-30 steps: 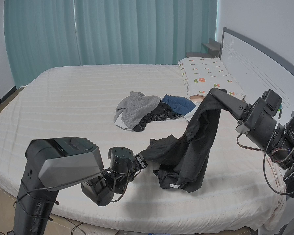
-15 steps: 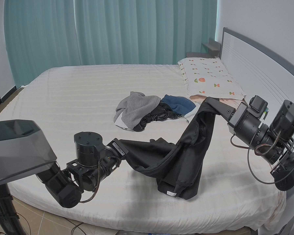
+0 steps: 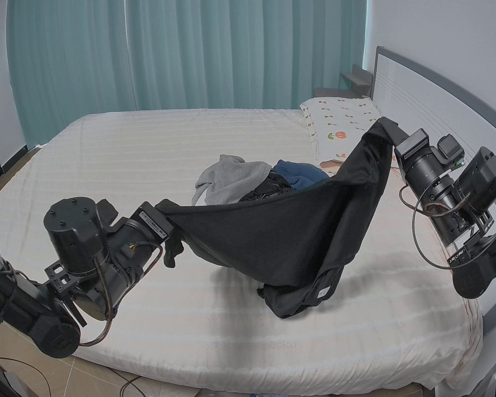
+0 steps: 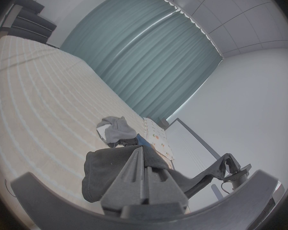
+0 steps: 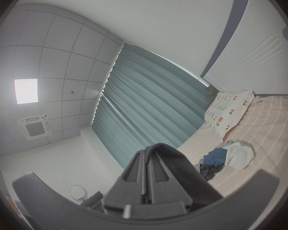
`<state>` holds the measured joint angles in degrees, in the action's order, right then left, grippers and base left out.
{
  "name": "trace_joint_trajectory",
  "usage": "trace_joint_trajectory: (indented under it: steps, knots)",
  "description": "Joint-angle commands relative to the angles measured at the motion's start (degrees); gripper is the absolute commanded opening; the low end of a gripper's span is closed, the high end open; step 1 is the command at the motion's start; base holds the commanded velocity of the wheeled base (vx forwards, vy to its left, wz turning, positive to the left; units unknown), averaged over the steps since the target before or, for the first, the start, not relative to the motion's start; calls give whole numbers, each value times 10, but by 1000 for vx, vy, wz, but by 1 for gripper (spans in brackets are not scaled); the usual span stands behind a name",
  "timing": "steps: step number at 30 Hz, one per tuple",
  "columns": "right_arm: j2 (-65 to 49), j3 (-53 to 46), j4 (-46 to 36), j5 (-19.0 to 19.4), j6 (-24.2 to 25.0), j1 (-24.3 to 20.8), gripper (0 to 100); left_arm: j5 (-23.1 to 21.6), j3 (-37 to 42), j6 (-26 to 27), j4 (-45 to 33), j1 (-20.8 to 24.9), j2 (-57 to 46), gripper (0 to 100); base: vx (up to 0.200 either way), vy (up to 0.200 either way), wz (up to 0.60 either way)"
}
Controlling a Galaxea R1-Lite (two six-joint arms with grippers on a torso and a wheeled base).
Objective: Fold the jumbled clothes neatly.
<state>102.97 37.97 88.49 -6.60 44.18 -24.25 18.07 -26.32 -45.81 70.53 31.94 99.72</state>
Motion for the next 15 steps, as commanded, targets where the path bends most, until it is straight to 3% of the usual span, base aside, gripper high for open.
trace_joint_trajectory:
  steps: [1,9,14,15]
  knots:
    - [-8,-3,5,0,-3,-13,0,7,12,4,0,3,-44,0,0,0,0]
    - [61,-19,-17,8,-17,-36,0,-3,23,-48,0,23,23,0,0,0,0]
    - [70,-20,-17,7,-20,-38,0,-5,25,-53,0,22,37,0,0,0,0]
    - [71,-26,-17,7,-21,-43,0,-23,28,-63,0,15,45,0,0,0,0]
